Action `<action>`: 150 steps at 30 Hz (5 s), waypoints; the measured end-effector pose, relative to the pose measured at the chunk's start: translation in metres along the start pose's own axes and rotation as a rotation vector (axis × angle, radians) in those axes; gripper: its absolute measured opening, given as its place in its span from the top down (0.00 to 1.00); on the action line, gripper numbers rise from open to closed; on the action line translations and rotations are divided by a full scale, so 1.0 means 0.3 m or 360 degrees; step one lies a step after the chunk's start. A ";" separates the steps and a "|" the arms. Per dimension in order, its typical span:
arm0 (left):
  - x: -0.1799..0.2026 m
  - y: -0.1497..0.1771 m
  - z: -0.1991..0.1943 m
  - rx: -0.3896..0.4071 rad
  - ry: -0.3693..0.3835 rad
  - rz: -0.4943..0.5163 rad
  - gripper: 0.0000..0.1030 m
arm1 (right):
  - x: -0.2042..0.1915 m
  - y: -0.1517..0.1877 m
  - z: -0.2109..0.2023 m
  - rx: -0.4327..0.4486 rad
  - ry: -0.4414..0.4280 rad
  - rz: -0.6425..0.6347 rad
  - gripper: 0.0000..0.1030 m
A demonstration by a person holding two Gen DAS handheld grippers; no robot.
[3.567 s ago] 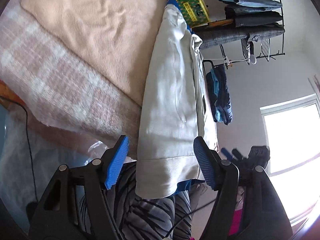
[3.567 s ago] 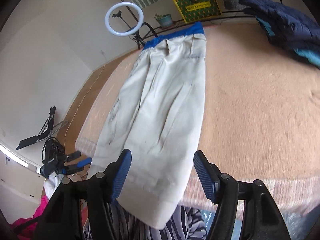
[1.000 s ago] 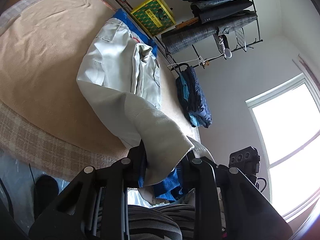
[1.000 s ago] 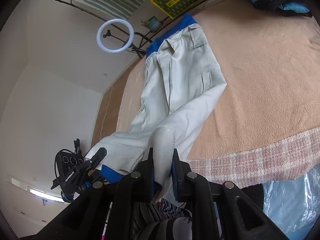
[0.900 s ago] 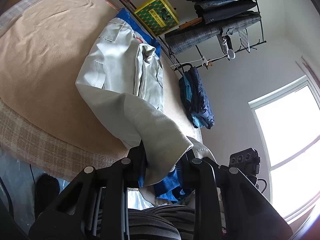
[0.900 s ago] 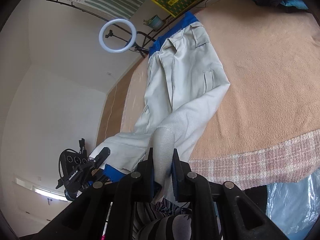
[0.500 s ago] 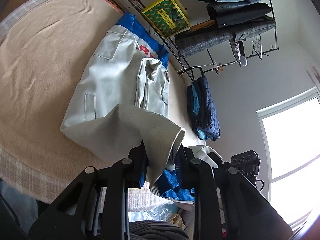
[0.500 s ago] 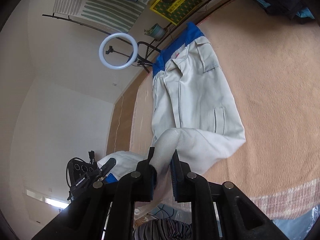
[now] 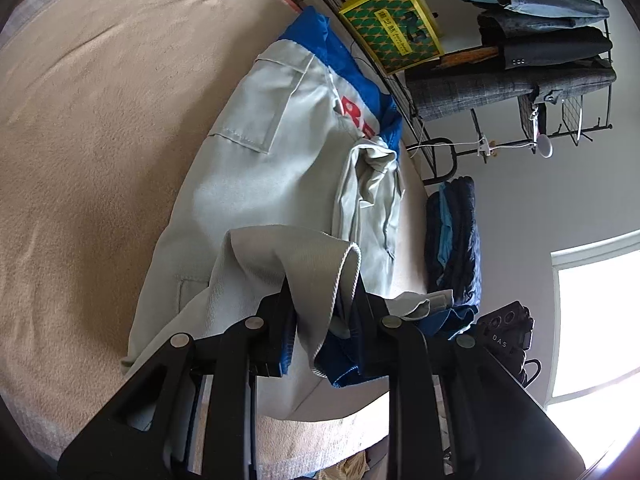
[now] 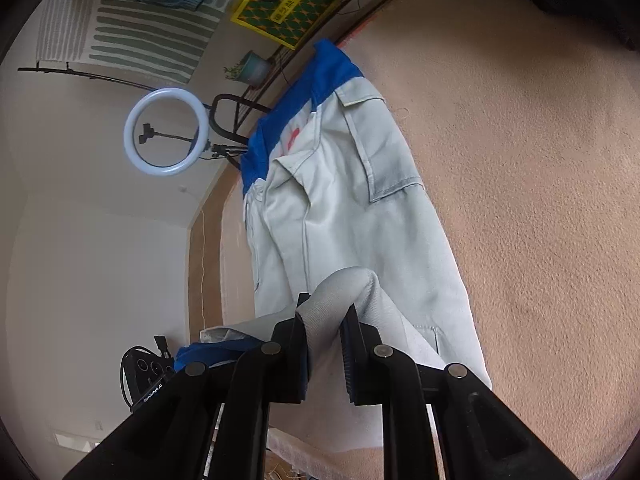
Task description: Fold large clothes
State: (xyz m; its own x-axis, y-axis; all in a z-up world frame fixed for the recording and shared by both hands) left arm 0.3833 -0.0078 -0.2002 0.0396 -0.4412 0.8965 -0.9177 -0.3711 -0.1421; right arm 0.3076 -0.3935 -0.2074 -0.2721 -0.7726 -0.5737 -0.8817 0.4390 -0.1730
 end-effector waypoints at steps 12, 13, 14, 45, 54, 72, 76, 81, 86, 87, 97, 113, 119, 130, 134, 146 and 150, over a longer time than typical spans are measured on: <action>-0.036 -0.090 -0.066 0.0095 0.0109 -0.0120 0.36 | 0.088 -0.061 -0.041 -0.0047 -0.0259 0.0074 0.35; -0.029 -0.098 -0.084 0.0108 0.0130 -0.0090 0.36 | 0.096 -0.059 -0.064 -0.0029 -0.0289 0.0055 0.35; -0.018 -0.101 -0.102 0.0121 0.0115 -0.0023 0.36 | 0.109 -0.054 -0.089 0.0007 -0.0296 0.0025 0.37; -0.123 0.017 0.062 -0.0160 -0.0190 0.0450 0.54 | 0.096 0.045 0.098 0.0075 0.0079 -0.0656 0.57; -0.060 0.061 -0.030 0.0000 -0.0216 0.0535 0.96 | 0.019 0.121 0.014 0.0195 0.0244 -0.0862 0.96; -0.059 0.031 -0.060 0.0140 -0.0394 0.0740 0.88 | 0.011 0.128 -0.119 0.0493 0.0385 -0.0863 0.70; -0.044 0.015 -0.027 0.0110 -0.0399 0.0770 0.88 | -0.071 0.146 -0.097 0.0532 0.0320 -0.0981 0.69; -0.085 -0.024 -0.051 0.0123 -0.0468 0.0696 0.77 | -0.170 0.151 0.035 0.0447 0.0356 -0.1122 0.69; -0.107 -0.035 -0.116 0.0177 -0.0446 0.0658 0.77 | -0.209 0.166 0.179 0.0353 0.0457 -0.1264 0.69; -0.097 -0.036 -0.120 0.0181 -0.0422 0.0670 0.77 | -0.211 0.169 0.201 0.0346 0.0483 -0.1285 0.69; 0.133 -0.134 -0.113 0.0202 -0.0386 0.0929 0.76 | -0.240 0.129 0.060 0.0432 0.0474 -0.1257 0.68; 0.158 -0.666 0.077 0.0113 -0.0364 0.0821 0.61 | -0.245 -0.397 -0.121 0.0656 0.0504 -0.1011 0.53; 0.125 -0.862 0.249 0.0083 -0.0315 0.0789 0.44 | -0.230 -0.595 -0.014 0.0630 0.0465 -0.0963 0.50; 0.076 -1.103 0.555 0.0018 -0.0385 0.0818 0.44 | -0.242 -0.925 0.267 0.0597 0.0374 -0.0778 0.41; 0.046 -1.150 0.648 -0.0025 -0.0384 0.0740 0.43 | -0.279 -0.997 0.354 0.0578 0.0357 -0.0764 0.40; 0.021 -1.206 0.810 -0.0070 -0.0523 0.0724 0.44 | -0.360 -1.086 0.611 0.0362 0.0602 -0.0847 0.45; 0.022 -1.194 0.832 -0.0006 -0.0575 0.0821 0.48 | -0.379 -1.075 0.629 0.0391 0.0624 -0.0903 0.61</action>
State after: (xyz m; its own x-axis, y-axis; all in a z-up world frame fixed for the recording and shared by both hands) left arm 0.8110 -0.0816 -0.2480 -0.2780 -0.8112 0.5145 -0.8556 -0.0344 -0.5164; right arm 0.6955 -0.3608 -0.2375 0.0422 -0.9989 -0.0215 -0.8285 -0.0229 -0.5596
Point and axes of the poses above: each gripper's, at about its wrist camera, not at the fingertips, and z roughly the way its jaws point, x to its right, y to its underside, the point moved 3 cm from there along z, roughly the way its jaws point, and after that the axes turned 13 degrees about y, right-handed, at the moved point
